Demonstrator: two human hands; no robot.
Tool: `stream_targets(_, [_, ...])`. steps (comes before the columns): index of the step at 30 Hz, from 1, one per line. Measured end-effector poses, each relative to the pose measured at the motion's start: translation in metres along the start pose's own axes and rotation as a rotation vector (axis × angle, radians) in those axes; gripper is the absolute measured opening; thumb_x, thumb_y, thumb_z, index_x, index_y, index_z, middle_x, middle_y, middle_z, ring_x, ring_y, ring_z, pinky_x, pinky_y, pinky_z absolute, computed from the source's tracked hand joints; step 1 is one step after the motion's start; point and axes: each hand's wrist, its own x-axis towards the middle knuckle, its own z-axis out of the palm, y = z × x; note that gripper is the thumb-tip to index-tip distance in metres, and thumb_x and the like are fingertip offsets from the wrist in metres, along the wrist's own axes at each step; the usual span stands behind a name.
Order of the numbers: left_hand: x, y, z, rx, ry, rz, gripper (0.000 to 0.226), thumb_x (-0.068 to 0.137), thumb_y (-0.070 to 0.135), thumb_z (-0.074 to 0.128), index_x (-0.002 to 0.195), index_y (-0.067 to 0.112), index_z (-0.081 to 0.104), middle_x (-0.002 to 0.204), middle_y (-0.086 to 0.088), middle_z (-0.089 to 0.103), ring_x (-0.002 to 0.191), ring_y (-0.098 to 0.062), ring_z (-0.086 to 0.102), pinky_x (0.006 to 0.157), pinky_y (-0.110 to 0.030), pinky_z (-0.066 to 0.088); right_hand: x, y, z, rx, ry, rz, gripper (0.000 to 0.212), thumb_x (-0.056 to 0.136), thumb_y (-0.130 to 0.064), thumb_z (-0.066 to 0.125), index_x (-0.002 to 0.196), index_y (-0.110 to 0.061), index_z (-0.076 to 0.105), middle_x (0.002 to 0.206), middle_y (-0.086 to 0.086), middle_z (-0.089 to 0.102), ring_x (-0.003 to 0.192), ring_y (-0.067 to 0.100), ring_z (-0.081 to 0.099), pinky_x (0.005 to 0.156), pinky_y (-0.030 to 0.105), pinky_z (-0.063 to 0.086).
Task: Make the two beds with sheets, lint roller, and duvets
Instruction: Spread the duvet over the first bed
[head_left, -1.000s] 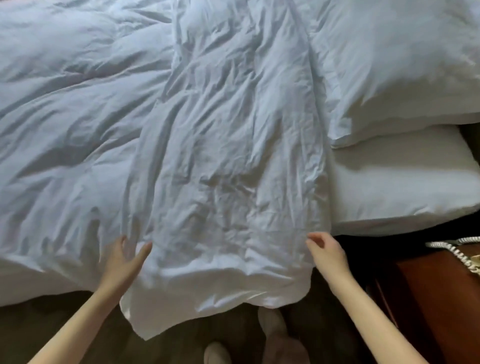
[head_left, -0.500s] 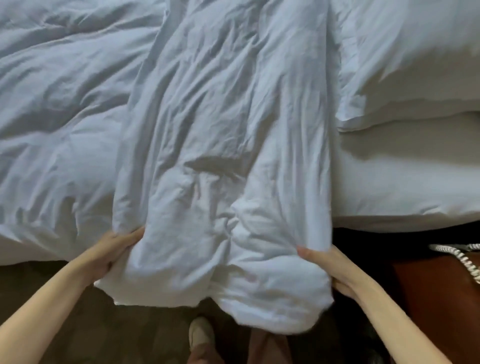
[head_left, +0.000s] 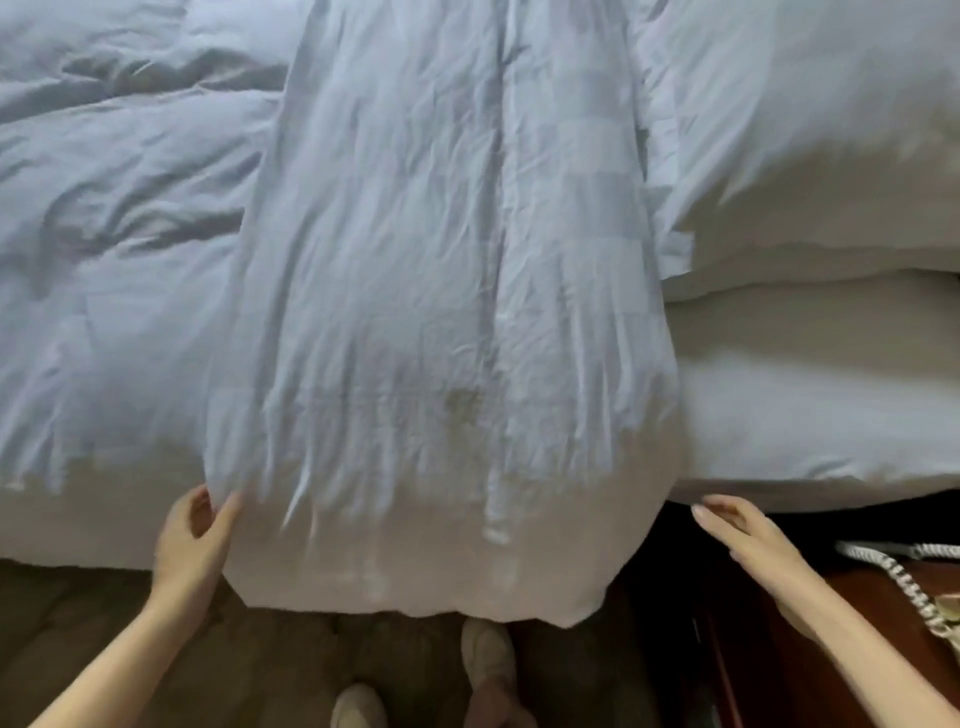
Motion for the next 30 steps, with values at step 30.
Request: stream_targets(30, [0.046,0.106,0.036,0.519,0.072,0.657,0.068,0.087,0.018,0.063,0.147,0.025,0.032,0.157,-0.007,0.007,0.145,-0.033,0.007,0.098,-0.063,0.03,0.004,-0.122,0.094,-0.449,0.415,-0.586,0.061,0.087,-0.028,0.064,0.139,-0.005,0.041,0.147,0.023,0.032,0.138,0.037,0.027,0.111,0.042,0.023])
